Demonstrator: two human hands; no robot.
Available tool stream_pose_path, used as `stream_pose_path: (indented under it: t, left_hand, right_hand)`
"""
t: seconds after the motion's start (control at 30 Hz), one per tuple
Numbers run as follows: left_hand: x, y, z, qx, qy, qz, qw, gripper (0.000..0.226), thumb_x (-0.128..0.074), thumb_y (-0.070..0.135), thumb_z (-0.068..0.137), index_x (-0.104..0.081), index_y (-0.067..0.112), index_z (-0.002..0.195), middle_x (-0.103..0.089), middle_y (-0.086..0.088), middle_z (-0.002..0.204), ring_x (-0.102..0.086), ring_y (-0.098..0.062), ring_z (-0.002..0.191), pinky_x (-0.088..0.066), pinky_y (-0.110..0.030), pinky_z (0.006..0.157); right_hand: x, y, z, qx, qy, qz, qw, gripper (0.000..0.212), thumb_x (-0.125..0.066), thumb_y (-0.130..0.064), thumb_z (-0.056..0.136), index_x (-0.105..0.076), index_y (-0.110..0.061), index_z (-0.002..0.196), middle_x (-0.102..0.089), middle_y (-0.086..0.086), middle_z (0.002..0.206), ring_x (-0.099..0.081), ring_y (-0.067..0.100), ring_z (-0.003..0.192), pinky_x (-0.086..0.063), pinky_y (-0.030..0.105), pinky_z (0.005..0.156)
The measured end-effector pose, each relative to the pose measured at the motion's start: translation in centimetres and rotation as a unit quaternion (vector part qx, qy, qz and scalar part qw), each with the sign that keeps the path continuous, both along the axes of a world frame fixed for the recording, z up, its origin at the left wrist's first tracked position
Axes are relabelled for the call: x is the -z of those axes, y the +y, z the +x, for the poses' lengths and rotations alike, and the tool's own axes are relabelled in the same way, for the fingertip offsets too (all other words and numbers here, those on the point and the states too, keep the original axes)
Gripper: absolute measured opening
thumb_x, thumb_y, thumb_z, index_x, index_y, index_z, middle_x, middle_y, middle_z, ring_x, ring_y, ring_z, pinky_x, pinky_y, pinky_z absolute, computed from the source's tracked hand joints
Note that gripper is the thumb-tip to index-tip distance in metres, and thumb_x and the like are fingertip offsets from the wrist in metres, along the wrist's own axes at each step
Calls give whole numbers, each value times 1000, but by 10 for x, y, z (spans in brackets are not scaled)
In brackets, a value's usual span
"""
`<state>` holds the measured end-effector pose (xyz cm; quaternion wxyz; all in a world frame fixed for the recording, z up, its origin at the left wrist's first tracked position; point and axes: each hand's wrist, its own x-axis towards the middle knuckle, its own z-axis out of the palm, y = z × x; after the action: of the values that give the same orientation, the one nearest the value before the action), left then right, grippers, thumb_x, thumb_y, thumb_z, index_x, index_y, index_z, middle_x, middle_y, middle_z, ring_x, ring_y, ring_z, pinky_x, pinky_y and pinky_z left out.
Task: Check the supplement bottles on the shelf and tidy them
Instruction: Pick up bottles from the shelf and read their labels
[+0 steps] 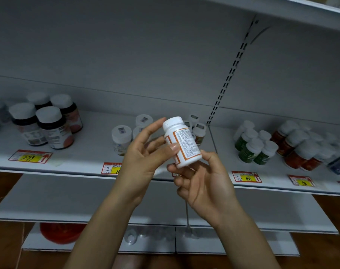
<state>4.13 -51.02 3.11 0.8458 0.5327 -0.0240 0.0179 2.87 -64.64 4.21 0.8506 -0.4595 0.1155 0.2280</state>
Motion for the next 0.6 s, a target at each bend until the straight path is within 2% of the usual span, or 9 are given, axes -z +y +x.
stream_pose_path:
  t: [0.1,0.17,0.2,0.27,0.33,0.43,0.5,0.53,0.6]
  left_hand:
    - [1,0,2,-49,-61,66,995,57,-78,16,65,-63,39,115,-72,4,107,-67,-13,101,-55,-27,80]
    - [1,-2,4,-90,-105,165,977,62,-81,13,69,-59,40,120,-69,9,111,-65,-8,103,-53,-19,78]
    - [2,-4,4,-105,-117,213,964,63,-82,13,71,-57,41,123,-67,11,115,-64,-6,104,-53,-16,77]
    - [7,-10,6,-130,-133,289,939,64,-80,23,73,-54,41,129,-63,13,116,-62,-6,105,-54,-19,79]
    - [14,-18,6,-145,-148,335,919,63,-75,27,77,-52,37,134,-61,12,113,-61,-5,104,-52,-22,87]
    - [18,-30,5,-126,-142,326,926,50,-68,18,88,-52,36,132,-61,13,113,-60,1,103,-51,-15,82]
    - [22,-36,6,-104,-126,302,939,44,-62,17,92,-52,33,131,-62,12,115,-60,3,102,-49,-9,75]
    - [23,-38,8,-97,-117,297,943,41,-61,19,93,-52,31,132,-62,12,115,-60,3,103,-50,-10,76]
    - [27,-42,14,-78,-96,279,952,37,-57,26,93,-56,31,130,-63,13,110,-62,-1,103,-54,-22,83]
  right_hand:
    - [10,-1,2,71,-86,-139,984,26,-45,-30,97,-67,-17,100,-74,8,88,-70,19,70,-48,24,54]
    - [12,-3,0,109,-176,-239,949,21,-50,-31,96,-67,-24,106,-74,-2,98,-70,12,89,-52,24,69]
    - [13,-4,-1,116,-218,-270,931,22,-53,-36,92,-67,-27,107,-73,-9,100,-68,6,93,-51,20,73]
    - [13,-5,-4,113,-272,-293,910,29,-56,-41,82,-63,-32,108,-70,-23,97,-65,-4,92,-49,11,73]
    - [18,-8,-5,98,-294,-284,907,34,-60,-42,79,-60,-34,112,-69,-25,100,-64,-5,95,-48,9,75]
    - [29,-16,-2,75,-293,-278,912,54,-69,-53,71,-55,-33,119,-68,-22,108,-64,-2,101,-50,12,78]
    - [35,-25,3,76,-280,-282,915,59,-74,-48,67,-54,-32,120,-68,-19,108,-65,-3,99,-50,12,77]
    - [38,-29,6,76,-272,-292,914,59,-72,-45,66,-53,-31,121,-69,-17,107,-65,-3,99,-51,13,77]
    - [45,-38,16,69,-262,-322,907,56,-71,-40,70,-51,-32,122,-67,-12,110,-65,-1,100,-53,18,79]
